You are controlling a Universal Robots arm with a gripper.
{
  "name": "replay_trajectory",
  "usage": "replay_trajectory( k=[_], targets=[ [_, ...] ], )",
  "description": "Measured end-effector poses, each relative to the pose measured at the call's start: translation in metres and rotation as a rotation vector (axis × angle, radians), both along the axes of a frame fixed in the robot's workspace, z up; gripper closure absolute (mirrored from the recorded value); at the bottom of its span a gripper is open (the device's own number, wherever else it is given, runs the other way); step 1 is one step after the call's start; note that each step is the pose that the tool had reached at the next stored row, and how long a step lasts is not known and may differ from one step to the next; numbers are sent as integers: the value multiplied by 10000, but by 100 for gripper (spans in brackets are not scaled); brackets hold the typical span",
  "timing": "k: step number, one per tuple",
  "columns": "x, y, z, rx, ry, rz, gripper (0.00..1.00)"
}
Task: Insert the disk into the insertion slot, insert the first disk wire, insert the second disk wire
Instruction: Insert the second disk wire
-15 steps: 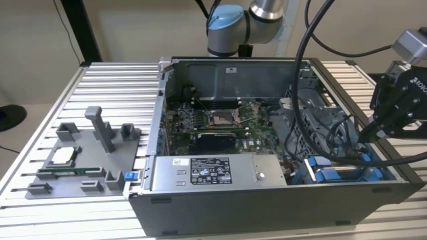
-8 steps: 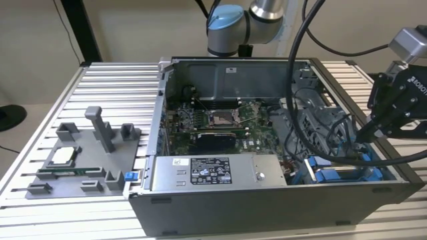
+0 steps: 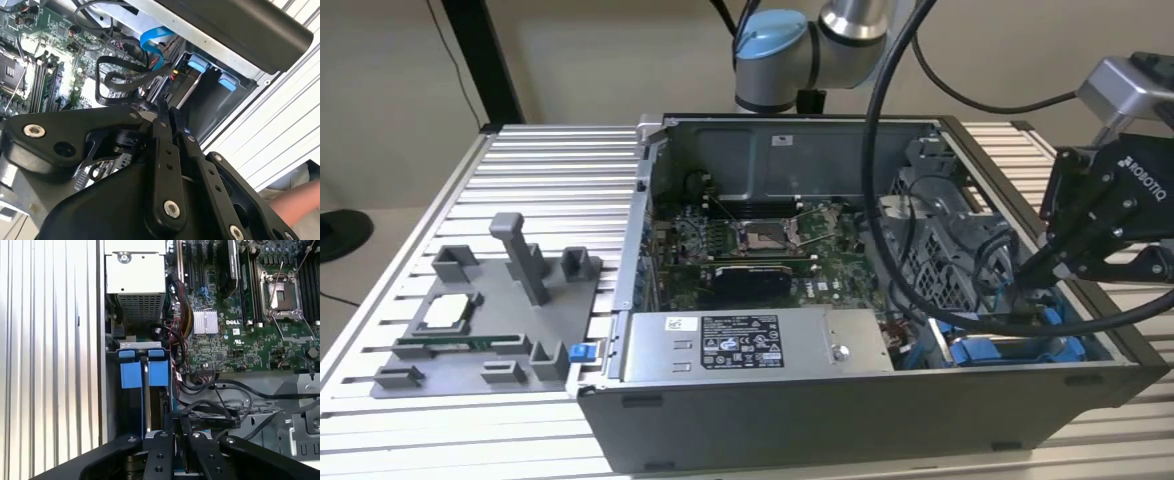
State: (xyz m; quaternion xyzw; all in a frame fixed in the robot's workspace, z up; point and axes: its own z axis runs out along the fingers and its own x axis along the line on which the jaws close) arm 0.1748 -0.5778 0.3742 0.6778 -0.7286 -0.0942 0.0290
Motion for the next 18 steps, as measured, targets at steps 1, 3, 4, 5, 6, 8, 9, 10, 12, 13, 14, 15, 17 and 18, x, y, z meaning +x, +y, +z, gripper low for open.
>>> replay_trajectory(
  k=[1, 3, 4, 5, 6, 8, 9, 10, 12, 13, 14, 15, 17, 18],
  targets=[
    [-20, -2, 0, 1, -2, 1, 100],
    [-63, -9, 0, 3, -9, 1, 100],
    [-85, -15, 0, 3, -16, 1, 100],
    [-112, -26, 1, 3, -29, 1, 100],
    [-138, -37, 0, 6, -46, 1, 100],
    [-194, -52, 0, 7, -139, 0, 100],
    [-220, -53, -1, 7, -271, 2, 100],
    [-237, -53, -3, 8, -444, 1, 100],
    [-268, -53, -5, 7, -820, 1, 100],
    [-289, -53, -8, 8, -983, 3, 100],
    [-312, -53, -12, 7, -1104, 3, 100],
    [-331, -53, -17, 4, -1215, 1, 100],
    [-353, -53, -25, -4, -1459, 4, 100],
    [-360, -53, -27, -16, -1568, 7, 100]
  ],
)
